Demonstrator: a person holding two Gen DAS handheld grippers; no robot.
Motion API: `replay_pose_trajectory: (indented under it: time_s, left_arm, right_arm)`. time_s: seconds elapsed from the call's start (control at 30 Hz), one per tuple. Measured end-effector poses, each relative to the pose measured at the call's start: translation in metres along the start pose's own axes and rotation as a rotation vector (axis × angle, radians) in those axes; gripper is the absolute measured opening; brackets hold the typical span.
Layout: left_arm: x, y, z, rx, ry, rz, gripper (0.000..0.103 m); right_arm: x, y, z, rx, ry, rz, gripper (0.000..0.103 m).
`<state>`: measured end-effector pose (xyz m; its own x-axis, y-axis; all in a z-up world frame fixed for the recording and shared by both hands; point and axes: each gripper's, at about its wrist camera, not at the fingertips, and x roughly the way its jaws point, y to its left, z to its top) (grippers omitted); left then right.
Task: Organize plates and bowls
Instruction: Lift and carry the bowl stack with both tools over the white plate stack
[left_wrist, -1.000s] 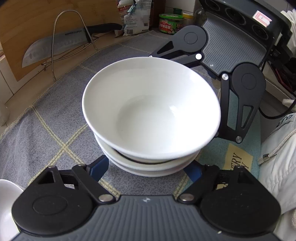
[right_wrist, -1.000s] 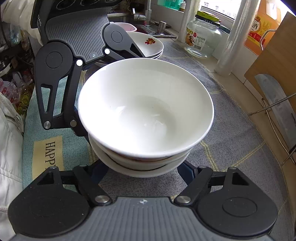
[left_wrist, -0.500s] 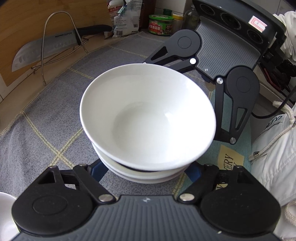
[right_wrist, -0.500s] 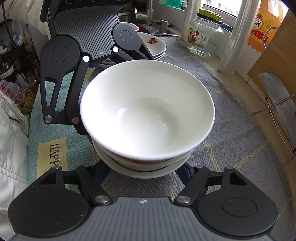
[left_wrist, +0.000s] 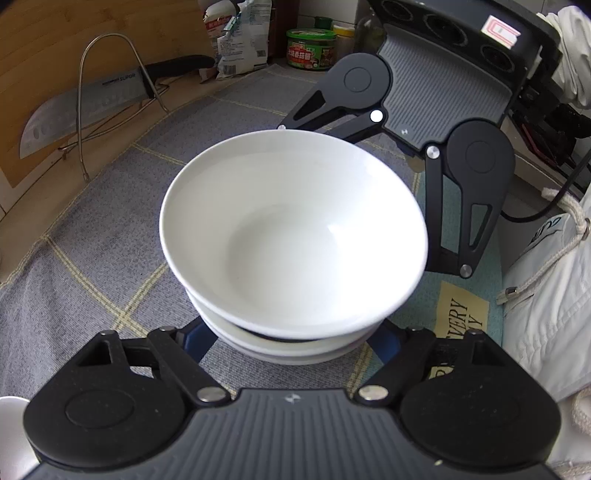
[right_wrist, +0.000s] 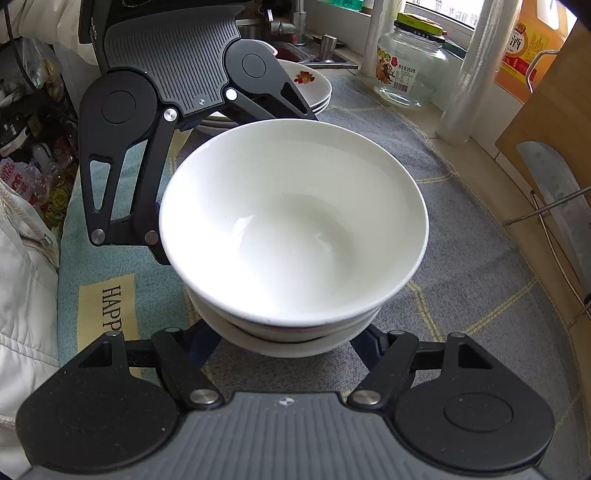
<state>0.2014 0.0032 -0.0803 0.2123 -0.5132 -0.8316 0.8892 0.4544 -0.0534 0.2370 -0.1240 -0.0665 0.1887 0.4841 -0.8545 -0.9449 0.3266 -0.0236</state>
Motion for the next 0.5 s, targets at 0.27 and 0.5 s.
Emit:
replay_pose_trajectory:
  time_s: [0.27, 0.5]
  left_arm:
    - [-0.009, -0.006, 0.001, -0.004, -0.005, 0.013, 0.084]
    - [-0.029, -0.018, 0.001, -0.022, -0.003, 0.057, 0.084]
  right_arm:
    - [-0.006, 0.007, 0.004, -0.001, 0.007, -0.007, 0.079]
    - [-0.016, 0.016, 0.016, -0.03, 0.009, -0.01, 0.079]
